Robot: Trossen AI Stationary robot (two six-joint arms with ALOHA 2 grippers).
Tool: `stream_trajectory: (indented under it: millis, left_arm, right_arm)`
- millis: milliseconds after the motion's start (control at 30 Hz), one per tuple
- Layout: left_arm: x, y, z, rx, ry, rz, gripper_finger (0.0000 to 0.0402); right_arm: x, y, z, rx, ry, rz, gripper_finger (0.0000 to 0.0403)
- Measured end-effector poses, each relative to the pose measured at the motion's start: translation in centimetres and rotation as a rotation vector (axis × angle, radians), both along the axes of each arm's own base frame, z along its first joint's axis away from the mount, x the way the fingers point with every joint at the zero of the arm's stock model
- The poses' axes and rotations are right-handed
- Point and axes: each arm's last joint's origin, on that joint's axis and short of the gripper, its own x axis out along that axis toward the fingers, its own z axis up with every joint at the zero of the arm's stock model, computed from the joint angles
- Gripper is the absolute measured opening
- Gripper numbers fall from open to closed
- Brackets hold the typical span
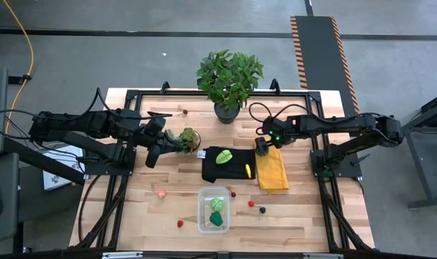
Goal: Pick and placing Produce into tupperware
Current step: Put the watermelon into the bin
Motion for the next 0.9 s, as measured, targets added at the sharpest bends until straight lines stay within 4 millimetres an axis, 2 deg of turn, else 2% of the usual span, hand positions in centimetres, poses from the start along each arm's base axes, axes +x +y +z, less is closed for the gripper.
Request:
stream_trajectory:
  millis: [533, 700, 900]
  left_arm:
    - [0.0, 0.0, 0.0, 0.039, 0.0, -0.006, 0.0001]
    - [-0.1, -0.1, -0.2, 0.055, 0.013, -0.075, 0.0001]
    - [-0.3, -0.4, -0.6, 0.035, 0.055, -0.19, 0.0001]
  right_arm:
    - [0.6, -0.1, 0.3, 0.128, -0.09, -0.103, 0.0399]
    - [0.5, -0.4, 0.4, 0.172, -0.092, -0.169, 0.0389]
    - [1.1, -0.5, 2.2, 0.177, -0.128, -0.159, 0.0385]
